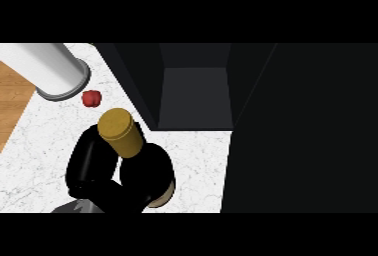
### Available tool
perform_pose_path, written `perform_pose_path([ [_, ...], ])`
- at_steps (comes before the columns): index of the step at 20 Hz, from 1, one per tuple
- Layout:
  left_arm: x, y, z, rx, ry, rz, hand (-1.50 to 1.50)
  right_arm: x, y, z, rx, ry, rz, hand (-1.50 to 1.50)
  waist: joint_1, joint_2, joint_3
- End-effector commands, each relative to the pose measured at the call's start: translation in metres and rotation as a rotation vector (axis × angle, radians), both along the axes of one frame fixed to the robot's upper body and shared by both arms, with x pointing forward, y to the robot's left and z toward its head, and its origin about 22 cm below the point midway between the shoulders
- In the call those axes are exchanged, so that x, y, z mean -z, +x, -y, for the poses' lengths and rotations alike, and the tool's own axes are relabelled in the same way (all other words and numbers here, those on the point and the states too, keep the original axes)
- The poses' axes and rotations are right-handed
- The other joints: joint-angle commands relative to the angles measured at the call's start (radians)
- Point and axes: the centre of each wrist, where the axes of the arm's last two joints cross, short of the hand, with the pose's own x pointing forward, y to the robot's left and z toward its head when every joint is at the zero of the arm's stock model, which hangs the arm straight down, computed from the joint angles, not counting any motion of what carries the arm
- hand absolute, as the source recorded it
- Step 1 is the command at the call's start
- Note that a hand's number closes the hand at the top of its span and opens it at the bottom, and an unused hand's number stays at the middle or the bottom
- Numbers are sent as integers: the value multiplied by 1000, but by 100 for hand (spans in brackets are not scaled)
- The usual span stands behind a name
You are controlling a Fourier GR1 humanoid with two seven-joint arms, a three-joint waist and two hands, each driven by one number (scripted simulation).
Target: Pick up the wine, place it into the cabinet and close the cabinet
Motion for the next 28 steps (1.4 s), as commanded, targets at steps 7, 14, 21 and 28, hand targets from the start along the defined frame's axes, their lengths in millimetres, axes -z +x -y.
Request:
perform_pose_path([
  [7, -48, 11, 78, 13, -24, -12, 150, -18, -20, 9, -35, 37, 34, -150, -5, 0, 0],
  [14, -48, 29, 91, -64, 10, -8, 150, -6, -27, 5, -28, 29, 16, -150, -3, 1, 0],
  [21, -62, 40, 113, -93, 30, 11, 150, -8, -35, 13, -38, 22, 13, -150, -7, 0, 0],
  [28, -31, 54, 122, -149, 20, 8, 150, -13, -25, 1, -41, 16, 24, -150, -10, 3, -1],
])
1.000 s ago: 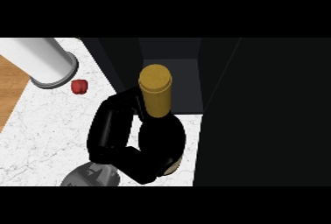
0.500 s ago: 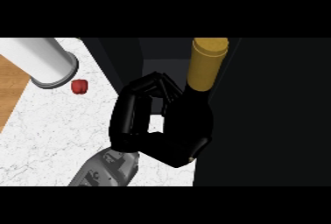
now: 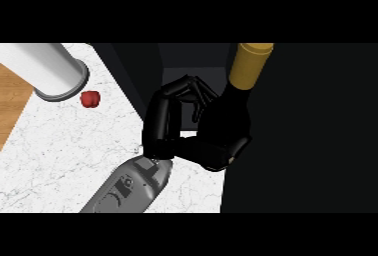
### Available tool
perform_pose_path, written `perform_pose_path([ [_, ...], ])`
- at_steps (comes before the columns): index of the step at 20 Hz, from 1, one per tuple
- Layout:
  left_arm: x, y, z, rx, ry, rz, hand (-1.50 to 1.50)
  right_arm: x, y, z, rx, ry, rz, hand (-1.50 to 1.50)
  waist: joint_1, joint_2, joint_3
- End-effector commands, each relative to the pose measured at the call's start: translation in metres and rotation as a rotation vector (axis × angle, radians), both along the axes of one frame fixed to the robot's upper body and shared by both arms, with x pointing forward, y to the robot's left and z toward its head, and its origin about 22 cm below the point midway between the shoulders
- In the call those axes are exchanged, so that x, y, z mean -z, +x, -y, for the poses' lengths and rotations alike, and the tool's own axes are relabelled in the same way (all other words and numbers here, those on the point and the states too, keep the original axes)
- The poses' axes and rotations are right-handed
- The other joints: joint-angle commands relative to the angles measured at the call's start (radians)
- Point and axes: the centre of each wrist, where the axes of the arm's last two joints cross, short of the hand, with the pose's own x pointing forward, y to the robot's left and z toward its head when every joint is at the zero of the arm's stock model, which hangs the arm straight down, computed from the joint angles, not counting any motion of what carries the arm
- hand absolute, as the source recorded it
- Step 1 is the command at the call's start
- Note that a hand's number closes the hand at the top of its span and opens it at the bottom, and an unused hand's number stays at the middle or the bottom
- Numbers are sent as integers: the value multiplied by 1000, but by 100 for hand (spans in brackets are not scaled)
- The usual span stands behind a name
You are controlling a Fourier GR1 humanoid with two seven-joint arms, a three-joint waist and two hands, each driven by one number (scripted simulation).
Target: Pick up the wine, place it into the cabinet and close the cabinet
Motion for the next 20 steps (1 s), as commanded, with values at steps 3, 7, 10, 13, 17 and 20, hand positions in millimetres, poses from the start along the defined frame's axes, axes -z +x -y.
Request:
perform_pose_path([
  [3, 11, 11, 6, -9, -29, -41, 150, -16, -35, 6, -37, 23, 49, -150, -6, 0, 0],
  [7, 32, 13, 7, -50, -73, -48, 150, -13, -16, 7, -50, 25, 41, -150, -9, 2, 0],
  [10, 25, 5, -1, -60, -89, -48, 150, -14, -28, 12, -24, 39, 40, -150, 1, -2, 0],
  [13, 42, 25, 0, -69, -1, -39, 150, -21, -21, 5, -29, 33, 54, -150, 0, 0, 0],
  [17, 59, 31, -17, -68, 51, -39, 150, -12, -14, 17, -40, 43, 52, -150, 2, 0, 0],
  [20, 66, 32, -13, -114, 67, -21, 150, -20, -25, 10, -29, 32, 32, -150, 4, -1, 0],
])
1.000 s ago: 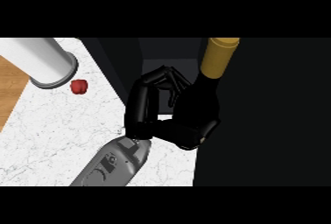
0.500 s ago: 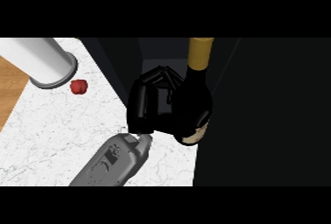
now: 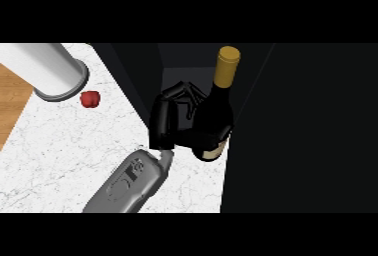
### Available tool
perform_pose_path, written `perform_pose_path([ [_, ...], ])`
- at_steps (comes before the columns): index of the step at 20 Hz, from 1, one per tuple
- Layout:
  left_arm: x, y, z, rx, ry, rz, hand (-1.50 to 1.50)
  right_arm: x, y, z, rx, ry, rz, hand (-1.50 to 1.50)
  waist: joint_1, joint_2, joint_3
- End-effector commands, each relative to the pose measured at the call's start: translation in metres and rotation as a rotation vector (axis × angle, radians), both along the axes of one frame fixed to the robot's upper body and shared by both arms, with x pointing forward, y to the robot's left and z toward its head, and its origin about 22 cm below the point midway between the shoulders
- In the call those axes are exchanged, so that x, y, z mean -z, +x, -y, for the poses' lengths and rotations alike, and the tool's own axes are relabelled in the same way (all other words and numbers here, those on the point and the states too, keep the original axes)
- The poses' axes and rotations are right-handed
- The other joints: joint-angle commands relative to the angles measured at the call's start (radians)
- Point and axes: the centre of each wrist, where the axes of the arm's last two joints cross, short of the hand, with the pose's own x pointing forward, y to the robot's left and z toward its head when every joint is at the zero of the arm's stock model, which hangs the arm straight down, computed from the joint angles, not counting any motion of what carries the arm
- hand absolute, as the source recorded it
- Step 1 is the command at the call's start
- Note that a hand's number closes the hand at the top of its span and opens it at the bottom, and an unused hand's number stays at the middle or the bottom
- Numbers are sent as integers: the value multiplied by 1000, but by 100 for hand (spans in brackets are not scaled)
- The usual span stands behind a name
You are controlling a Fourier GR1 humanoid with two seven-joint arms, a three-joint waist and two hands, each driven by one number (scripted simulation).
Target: Pick up the wine, place it into the cabinet and close the cabinet
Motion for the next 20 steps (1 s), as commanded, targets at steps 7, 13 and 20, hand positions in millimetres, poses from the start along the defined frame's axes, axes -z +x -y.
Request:
perform_pose_path([
  [7, 27, 12, -5, -86, 36, 23, 150, -8, -24, -9, -71, 57, 19, -150, 1, 0, -1],
  [13, 41, 26, -27, -102, 13, 29, 150, -15, -28, 1, -49, 56, 56, -150, 2, 0, -1],
  [20, 35, 50, -34, -66, -4, -21, 150, 1, -10, 3, -56, 60, 26, -150, 5, 1, 0],
])
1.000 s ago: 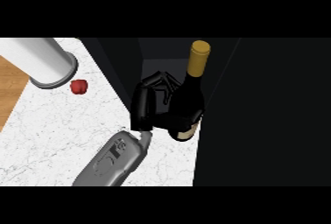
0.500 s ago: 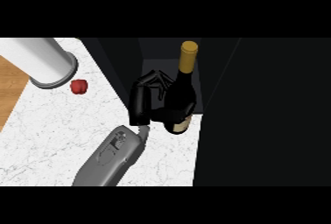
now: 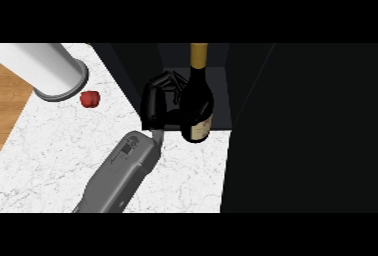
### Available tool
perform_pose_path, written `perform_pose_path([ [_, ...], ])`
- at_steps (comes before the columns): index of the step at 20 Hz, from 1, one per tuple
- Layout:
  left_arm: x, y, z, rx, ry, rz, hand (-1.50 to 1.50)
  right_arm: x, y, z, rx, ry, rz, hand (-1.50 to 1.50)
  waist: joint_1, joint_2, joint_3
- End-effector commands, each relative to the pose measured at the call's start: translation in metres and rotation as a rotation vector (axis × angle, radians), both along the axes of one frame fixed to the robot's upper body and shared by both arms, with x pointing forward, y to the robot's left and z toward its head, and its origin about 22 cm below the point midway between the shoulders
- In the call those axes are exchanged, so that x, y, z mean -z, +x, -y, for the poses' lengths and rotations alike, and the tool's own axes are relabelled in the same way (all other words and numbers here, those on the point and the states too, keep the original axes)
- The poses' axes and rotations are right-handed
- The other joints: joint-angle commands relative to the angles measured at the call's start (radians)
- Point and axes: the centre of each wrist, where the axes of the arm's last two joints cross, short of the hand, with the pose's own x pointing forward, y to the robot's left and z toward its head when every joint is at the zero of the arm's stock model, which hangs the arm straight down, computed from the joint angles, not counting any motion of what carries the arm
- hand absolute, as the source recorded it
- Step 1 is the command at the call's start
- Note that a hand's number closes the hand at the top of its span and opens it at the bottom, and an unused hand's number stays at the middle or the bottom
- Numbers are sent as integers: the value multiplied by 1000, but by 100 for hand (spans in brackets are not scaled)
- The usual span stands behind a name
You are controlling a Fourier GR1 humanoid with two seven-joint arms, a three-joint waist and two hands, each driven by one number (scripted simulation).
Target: Pick up the wine, place it into the cabinet and close the cabinet
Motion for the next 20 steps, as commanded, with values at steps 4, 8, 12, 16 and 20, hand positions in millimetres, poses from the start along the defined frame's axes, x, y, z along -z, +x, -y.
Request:
perform_pose_path([
  [4, -8, 25, -9, 14, -11, -41, 150, -11, -25, 0, -42, 47, 30, -150, 1, 0, 0],
  [8, 2, 32, -5, 12, 31, -64, 150, -5, -16, 6, -46, 47, 19, -150, -4, 2, 0],
  [12, -16, 51, 1, -18, 53, -72, 150, 0, -11, 0, -52, 57, 19, -150, -8, 3, 0],
  [16, -9, 59, -3, -42, 49, -43, 150, -6, -2, -10, -68, 56, 26, -150, -15, 6, 0],
  [20, -20, 69, 0, -100, 98, 27, 150, -5, -25, -6, -81, 49, 33, -150, -33, 8, 0],
])
